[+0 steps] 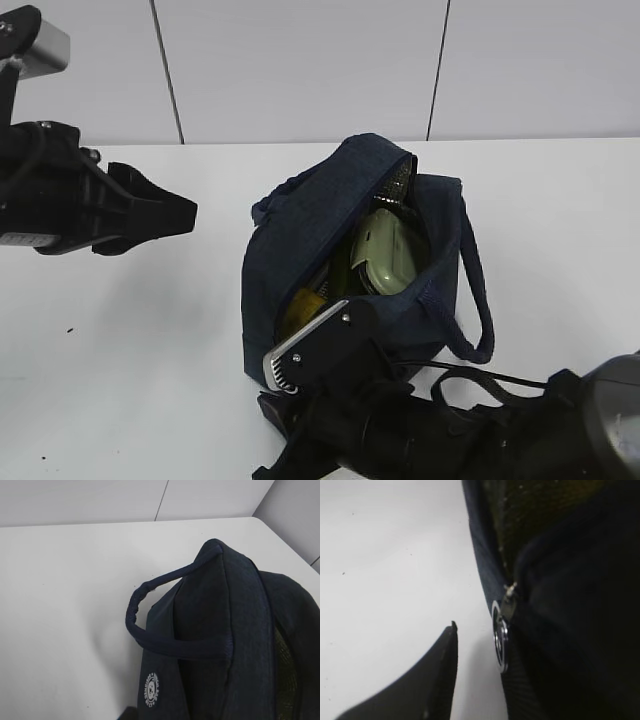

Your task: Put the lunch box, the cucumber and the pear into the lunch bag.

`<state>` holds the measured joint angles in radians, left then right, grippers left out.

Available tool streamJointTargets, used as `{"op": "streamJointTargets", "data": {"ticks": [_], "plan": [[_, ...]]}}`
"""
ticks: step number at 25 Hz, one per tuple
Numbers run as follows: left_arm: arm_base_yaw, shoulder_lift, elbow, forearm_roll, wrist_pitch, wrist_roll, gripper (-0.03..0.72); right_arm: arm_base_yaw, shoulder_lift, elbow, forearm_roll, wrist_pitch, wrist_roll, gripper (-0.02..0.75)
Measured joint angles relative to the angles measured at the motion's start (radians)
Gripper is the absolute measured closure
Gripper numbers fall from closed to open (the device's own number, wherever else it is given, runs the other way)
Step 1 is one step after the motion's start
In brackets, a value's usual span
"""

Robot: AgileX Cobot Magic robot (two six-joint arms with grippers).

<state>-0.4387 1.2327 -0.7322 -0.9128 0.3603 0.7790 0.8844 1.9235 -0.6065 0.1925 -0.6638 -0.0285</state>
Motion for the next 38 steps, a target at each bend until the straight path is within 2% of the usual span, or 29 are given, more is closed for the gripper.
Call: {"op": "streamJointTargets", "data": {"ticks": [16,18,22,31,38], "plan": [[0.0,0.0,0.0,-0.004,0.0,0.0,0.45,0.0,0.004,-0.011,0.07,0.002,0.001,0.502],[0.0,0.0,0.0,-0.004,0.0,0.0,0.45,0.0,0.005,-0.011,0.072,0.002,0.002,0.556],[0.0,0.0,0.0,-0.004,0.0,0.0,0.45,0.0,0.006,-0.011,0.078,0.002,0.002,0.728],[0.0,0.0,0.0,-0.004,0.002,0.0,0.45,0.0,0.006,-0.011,0.082,0.002,0.002,0.732],[0.0,0.0,0.0,-0.004,0.002,0.0,0.45,0.0,-0.043,-0.013,0.082,0.106,0.0,0.732]]}}
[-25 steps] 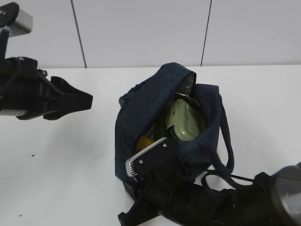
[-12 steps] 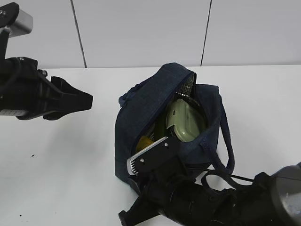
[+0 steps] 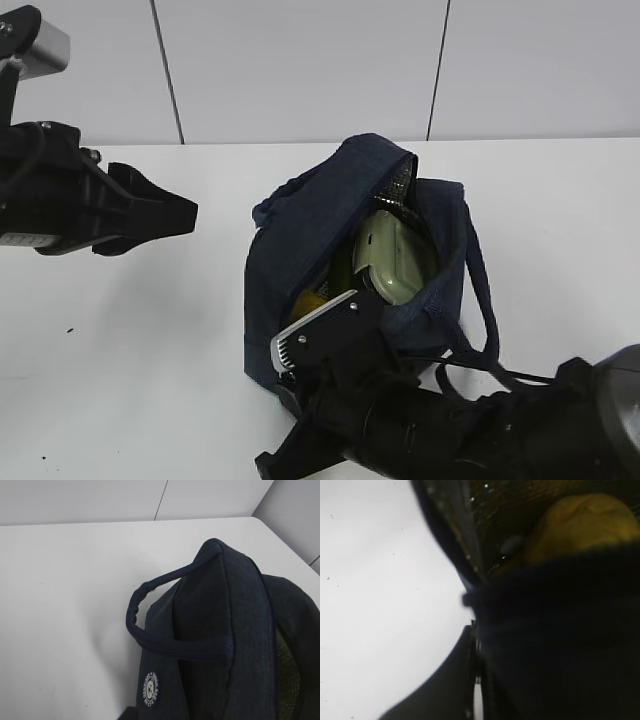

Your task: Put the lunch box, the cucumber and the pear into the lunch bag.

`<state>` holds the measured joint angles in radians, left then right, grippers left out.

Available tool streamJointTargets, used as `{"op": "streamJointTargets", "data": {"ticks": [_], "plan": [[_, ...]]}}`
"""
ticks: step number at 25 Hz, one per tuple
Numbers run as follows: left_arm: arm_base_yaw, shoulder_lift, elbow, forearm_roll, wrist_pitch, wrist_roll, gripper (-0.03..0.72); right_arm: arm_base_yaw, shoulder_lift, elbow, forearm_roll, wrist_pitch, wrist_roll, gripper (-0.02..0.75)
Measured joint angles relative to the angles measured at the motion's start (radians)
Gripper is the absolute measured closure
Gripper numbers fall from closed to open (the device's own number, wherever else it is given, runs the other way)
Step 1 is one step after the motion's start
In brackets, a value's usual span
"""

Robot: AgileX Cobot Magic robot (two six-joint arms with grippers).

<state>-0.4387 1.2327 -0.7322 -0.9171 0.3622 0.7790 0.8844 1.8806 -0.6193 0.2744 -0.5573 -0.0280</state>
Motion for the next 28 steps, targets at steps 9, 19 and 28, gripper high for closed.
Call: {"op": "streamJointTargets", "data": {"ticks": [9,19,28], "plan": [[0.0,0.0,0.0,0.0,0.02,0.0,0.45,0.0,-0.15,0.0,0.002,0.249,-0.051,0.732],[0.0,0.015,0.0,0.008,0.047,0.008,0.45,0.0,-0.309,0.0,0.002,0.421,-0.133,0.732],[0.0,0.123,0.0,-0.004,0.127,0.19,0.449,-0.002,-0.363,-0.089,0.003,0.572,-0.228,0.732]]}}
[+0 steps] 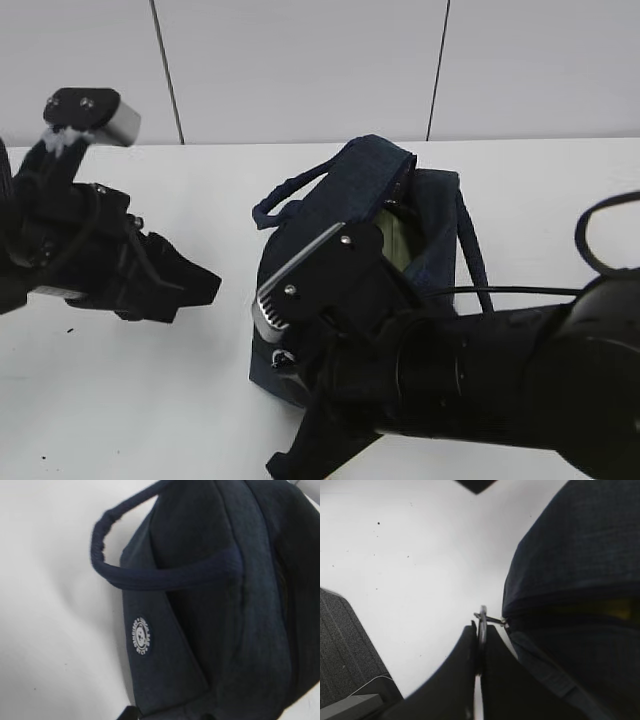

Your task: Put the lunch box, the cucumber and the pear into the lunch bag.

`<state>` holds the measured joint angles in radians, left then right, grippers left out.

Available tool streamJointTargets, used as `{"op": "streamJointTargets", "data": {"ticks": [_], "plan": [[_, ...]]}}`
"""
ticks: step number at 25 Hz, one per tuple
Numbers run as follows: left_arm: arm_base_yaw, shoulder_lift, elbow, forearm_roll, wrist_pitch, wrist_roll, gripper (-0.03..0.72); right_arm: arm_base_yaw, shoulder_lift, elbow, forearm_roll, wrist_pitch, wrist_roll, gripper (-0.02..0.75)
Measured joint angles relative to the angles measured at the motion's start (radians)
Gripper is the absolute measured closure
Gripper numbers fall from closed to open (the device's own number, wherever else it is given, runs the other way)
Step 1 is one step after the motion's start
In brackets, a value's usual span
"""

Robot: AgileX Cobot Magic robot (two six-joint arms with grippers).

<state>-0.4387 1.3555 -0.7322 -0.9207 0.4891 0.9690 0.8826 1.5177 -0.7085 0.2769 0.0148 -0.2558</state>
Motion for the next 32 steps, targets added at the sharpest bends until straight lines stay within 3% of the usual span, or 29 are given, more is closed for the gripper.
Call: {"op": "streamJointTargets", "data": {"ticks": [4,13,19,24,32], "plan": [[0.0,0.017,0.0,-0.023,0.048,0.184,0.449,-0.02,-0.002,-0.029,0.0,0.03,-0.014,0.732],[0.0,0.03,0.0,-0.059,0.105,0.448,0.449,-0.022,-0.014,-0.079,-0.031,0.102,-0.023,0.732],[0.0,0.113,0.0,-0.071,0.139,0.539,0.447,-0.022,-0.034,-0.084,-0.048,0.122,-0.023,0.732],[-0.001,0.144,0.0,-0.153,0.17,0.632,0.445,-0.041,-0.047,-0.09,-0.06,0.137,-0.023,0.732],[-0.001,0.146,0.0,-0.189,0.172,0.662,0.445,-0.056,-0.047,-0.138,-0.091,0.177,-0.025,0.732]]}}
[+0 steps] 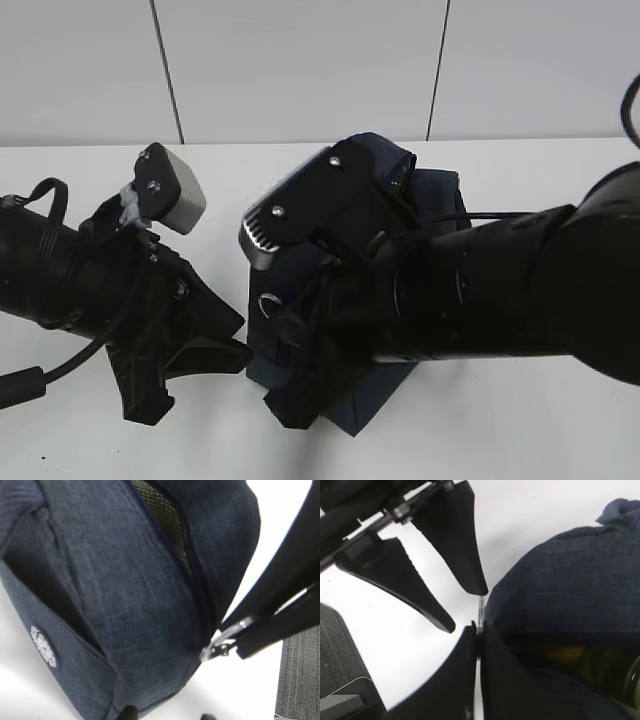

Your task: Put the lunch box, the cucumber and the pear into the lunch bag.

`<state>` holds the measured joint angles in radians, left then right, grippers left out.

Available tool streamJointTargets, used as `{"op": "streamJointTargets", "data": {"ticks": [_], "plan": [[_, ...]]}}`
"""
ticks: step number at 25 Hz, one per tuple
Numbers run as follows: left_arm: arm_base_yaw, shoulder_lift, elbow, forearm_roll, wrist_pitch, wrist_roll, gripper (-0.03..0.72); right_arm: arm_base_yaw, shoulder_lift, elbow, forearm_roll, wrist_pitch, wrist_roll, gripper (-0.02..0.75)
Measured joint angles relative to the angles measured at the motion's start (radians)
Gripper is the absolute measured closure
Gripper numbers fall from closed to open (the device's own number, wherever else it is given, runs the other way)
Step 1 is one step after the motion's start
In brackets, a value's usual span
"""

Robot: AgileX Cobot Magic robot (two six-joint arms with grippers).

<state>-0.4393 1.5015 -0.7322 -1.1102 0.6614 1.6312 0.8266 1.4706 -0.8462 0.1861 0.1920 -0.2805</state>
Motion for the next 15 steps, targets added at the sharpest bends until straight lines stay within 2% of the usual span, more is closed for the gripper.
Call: {"op": "streamJointTargets", "data": {"ticks": [6,15], "plan": [[0.0,0.0,0.0,-0.013,0.002,0.001,0.445,0.0,0.0,-0.041,-0.117,0.065,0.044,0.732],[0.0,0.0,0.0,-0.03,0.002,0.011,0.445,0.0,-0.003,-0.054,-0.541,0.125,0.434,0.732]]}}
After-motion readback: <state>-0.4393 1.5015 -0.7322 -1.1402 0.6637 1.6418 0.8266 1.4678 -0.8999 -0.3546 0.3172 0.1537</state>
